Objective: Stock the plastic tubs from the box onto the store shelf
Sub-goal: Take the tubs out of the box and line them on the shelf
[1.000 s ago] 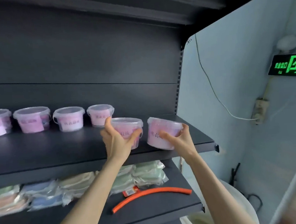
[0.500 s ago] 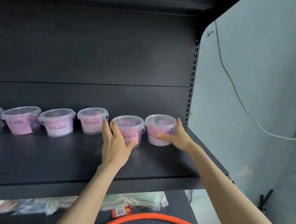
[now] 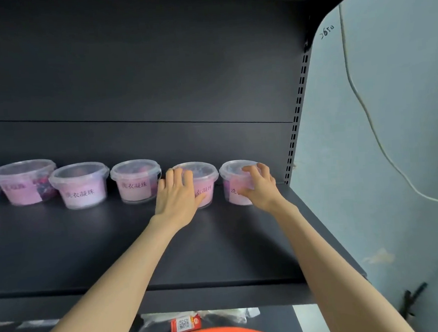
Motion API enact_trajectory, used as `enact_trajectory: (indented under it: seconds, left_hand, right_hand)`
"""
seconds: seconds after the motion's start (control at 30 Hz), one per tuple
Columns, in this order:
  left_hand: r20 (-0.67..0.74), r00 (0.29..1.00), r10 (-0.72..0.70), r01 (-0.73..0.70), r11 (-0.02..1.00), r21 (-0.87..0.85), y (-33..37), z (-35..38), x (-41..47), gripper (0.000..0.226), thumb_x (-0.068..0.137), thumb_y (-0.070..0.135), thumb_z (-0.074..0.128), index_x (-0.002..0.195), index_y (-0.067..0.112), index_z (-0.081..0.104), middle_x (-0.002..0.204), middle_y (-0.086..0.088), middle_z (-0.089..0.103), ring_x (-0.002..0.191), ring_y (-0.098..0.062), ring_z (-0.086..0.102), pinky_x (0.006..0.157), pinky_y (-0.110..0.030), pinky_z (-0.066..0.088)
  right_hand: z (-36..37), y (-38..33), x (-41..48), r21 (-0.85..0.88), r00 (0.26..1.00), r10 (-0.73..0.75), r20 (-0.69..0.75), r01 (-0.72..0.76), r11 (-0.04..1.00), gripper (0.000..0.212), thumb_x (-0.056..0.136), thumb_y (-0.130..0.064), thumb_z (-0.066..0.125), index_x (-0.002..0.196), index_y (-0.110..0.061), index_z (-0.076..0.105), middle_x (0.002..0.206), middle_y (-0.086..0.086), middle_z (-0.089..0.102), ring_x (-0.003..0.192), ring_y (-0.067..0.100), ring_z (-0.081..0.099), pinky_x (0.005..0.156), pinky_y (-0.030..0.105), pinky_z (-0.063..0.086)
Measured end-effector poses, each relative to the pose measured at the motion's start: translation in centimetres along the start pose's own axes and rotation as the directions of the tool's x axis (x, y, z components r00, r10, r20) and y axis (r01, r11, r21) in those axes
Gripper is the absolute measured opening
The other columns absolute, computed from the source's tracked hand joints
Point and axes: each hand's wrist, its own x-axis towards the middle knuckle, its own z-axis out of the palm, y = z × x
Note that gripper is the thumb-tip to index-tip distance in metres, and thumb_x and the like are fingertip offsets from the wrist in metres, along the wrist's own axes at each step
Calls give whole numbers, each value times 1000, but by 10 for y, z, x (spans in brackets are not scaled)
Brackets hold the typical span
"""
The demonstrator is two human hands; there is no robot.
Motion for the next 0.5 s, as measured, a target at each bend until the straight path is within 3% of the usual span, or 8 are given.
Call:
enact_trajectory:
  seconds: [0.1, 0.23, 0.33, 0.5]
  left_hand:
    - [48, 998, 34, -34, 999, 5, -7, 7, 11, 55, 94, 43, 43, 134, 7, 30, 138, -12, 36, 124, -29, 32, 95, -37, 30]
    - [42, 999, 31, -26, 992, -122, -12, 12, 16, 54, 92, 36, 53, 132, 6, 35, 137, -11, 39, 128, -28, 33, 99, -37, 29]
    - [33, 999, 12, -3, 965, -263, -16, 13, 17, 52, 88, 31, 62, 128, 5, 42, 133, -12, 43, 121, -30, 39, 96, -37, 35]
    - [-20, 999, -32, 22, 933, -358, -21, 13, 15, 46, 82, 27, 69, 121, 9, 52, 125, -8, 48, 114, -28, 43, 91, -36, 37]
  right_hand:
    - [6, -4, 8, -2, 999, 39, 22, -39, 999, 52, 90, -24, 57, 136, -21, 32, 151, 7, 8, 121, 45, 38, 99, 46, 38]
    - [14, -9, 11, -66, 998, 33, -45, -36, 997, 51, 91, -26, 56, 135, -21, 31, 151, 7, 10, 111, 45, 43, 89, 44, 41]
    - [16, -6, 8, -61, 996, -11, -92, 5, 998, 47, 90, -24, 60, 129, -19, 34, 146, 8, 15, 103, 44, 50, 86, 46, 45]
    - [14, -5, 4, -77, 990, -30, -135, 20, 997, 42, 89, -22, 62, 125, -20, 40, 141, 7, 25, 99, 41, 54, 81, 46, 48]
